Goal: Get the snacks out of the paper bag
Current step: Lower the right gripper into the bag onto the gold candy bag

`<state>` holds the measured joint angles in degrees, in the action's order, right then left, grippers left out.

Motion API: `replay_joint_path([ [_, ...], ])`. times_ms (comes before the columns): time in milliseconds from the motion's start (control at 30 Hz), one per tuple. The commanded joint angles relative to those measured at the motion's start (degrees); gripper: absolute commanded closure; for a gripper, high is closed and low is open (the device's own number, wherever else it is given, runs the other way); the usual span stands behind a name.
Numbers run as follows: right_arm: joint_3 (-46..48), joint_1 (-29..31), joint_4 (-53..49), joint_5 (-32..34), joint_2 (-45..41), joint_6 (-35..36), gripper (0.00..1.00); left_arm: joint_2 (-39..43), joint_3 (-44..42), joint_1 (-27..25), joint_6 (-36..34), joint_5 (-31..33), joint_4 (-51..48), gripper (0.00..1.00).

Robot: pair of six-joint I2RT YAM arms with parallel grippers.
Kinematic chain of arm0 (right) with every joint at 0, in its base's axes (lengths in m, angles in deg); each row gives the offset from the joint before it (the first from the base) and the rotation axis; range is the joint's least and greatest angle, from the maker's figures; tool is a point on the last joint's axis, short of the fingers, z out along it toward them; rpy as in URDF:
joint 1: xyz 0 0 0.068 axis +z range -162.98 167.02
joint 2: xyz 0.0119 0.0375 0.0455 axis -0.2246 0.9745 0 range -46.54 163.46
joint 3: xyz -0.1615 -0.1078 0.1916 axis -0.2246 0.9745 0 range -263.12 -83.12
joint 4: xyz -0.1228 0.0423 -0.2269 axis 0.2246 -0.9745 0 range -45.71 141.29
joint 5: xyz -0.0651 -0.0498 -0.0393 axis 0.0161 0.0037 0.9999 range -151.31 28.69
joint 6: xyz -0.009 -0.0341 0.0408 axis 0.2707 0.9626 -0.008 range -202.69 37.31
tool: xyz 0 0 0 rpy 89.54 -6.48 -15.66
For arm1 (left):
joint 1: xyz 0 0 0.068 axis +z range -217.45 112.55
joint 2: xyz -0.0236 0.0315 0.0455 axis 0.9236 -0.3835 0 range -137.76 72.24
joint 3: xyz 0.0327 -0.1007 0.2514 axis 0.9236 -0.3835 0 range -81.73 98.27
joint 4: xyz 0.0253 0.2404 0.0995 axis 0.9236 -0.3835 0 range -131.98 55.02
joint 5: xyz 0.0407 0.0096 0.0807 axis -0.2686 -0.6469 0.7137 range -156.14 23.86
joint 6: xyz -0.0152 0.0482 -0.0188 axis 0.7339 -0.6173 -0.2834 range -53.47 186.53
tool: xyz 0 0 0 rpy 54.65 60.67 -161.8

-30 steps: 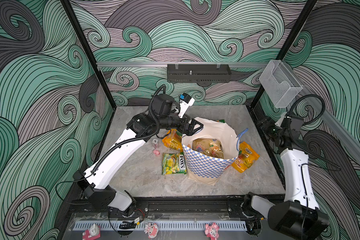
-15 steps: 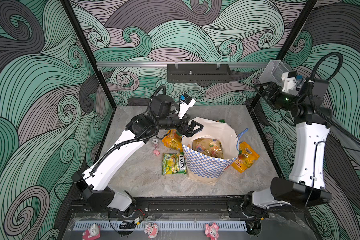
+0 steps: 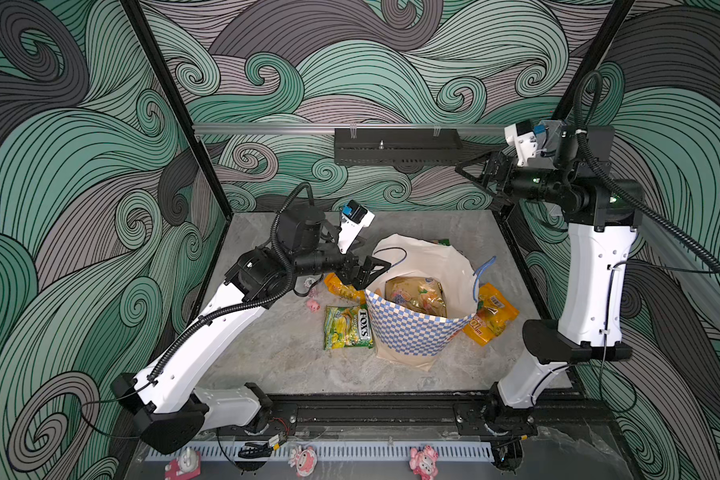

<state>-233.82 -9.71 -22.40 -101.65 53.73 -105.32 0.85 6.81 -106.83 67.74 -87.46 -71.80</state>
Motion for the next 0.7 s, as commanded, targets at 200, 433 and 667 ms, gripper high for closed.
replay_joint_path([
  [200,2.0,14.4,-18.8,18.1,-3.1,7.8,0.01,4.4,-3.1,0.9,-4.4,5.8,1.7,0.04],
  [433,7.8,24.8,-22.1,34.2,-3.8,9.9,0.03,6.8,-6.2,1.1,-5.1,7.3,1.9,0.04],
  [667,14.0,29.4,-23.6,46.1,-3.4,12.3,0.04,8.3,-8.1,1.3,-5.2,8.5,2.6,0.04],
])
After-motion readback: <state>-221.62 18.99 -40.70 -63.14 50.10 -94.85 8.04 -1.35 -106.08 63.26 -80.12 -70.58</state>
